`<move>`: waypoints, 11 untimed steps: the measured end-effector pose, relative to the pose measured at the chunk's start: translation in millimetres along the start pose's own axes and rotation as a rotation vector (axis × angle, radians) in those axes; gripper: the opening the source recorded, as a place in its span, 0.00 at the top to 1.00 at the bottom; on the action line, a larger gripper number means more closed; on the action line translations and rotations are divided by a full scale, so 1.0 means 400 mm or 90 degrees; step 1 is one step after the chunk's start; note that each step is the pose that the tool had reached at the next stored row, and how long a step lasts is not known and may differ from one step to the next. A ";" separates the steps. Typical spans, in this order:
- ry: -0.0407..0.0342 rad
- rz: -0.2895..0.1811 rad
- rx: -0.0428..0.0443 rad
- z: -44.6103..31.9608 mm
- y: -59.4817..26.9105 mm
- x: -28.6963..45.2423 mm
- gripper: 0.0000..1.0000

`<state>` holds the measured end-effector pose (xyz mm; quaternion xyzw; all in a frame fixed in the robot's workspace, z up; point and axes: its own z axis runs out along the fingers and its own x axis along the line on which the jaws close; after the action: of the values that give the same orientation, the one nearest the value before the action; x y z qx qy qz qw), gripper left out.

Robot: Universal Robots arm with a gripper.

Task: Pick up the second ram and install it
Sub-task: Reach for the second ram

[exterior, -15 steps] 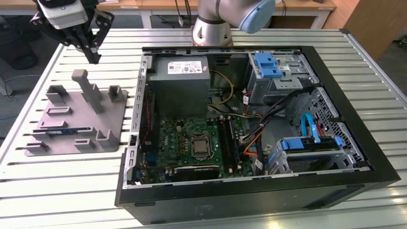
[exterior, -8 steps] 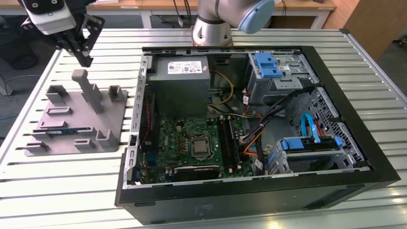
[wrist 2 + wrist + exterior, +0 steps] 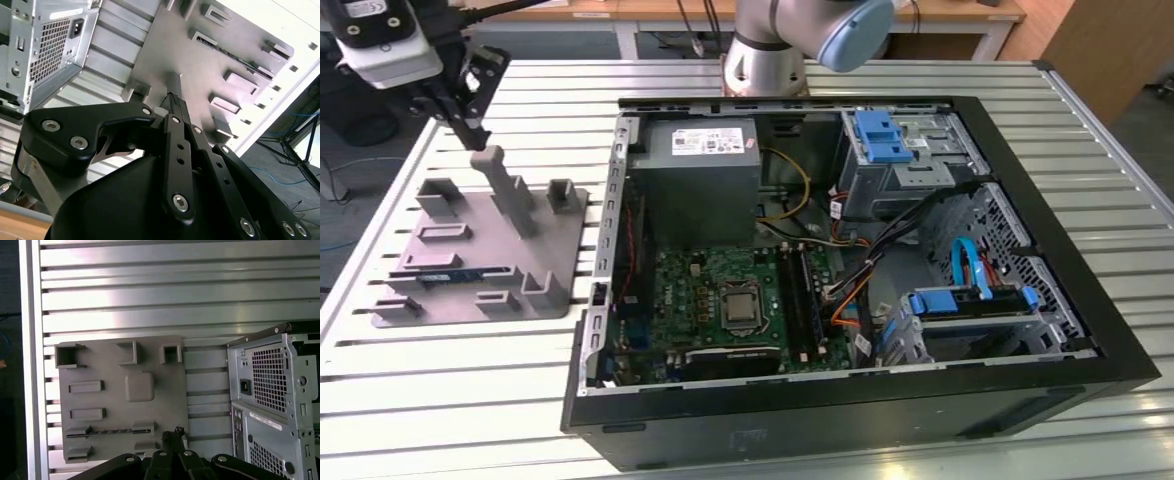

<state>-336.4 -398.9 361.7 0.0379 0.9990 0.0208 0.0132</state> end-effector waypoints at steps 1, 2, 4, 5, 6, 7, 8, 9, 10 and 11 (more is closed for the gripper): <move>0.0000 0.000 0.0000 0.002 -0.001 0.008 0.90; 0.0000 0.000 0.0000 0.005 -0.001 0.016 0.90; 0.0001 0.000 0.0000 0.010 -0.003 0.030 0.90; 0.0000 0.000 0.0000 0.012 -0.003 0.036 0.90; 0.0000 0.000 0.0000 0.015 -0.004 0.042 0.90; 0.0001 0.000 0.0000 0.017 -0.004 0.048 0.90; 0.0000 0.000 0.0000 0.020 -0.005 0.053 0.90; 0.0000 0.000 0.0000 0.022 -0.005 0.059 0.90; 0.0000 0.000 0.0000 0.024 -0.006 0.064 0.90; 0.0000 0.000 0.0000 0.026 -0.006 0.069 0.90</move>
<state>-363.9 -399.0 350.4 0.0378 0.9990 0.0208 0.0131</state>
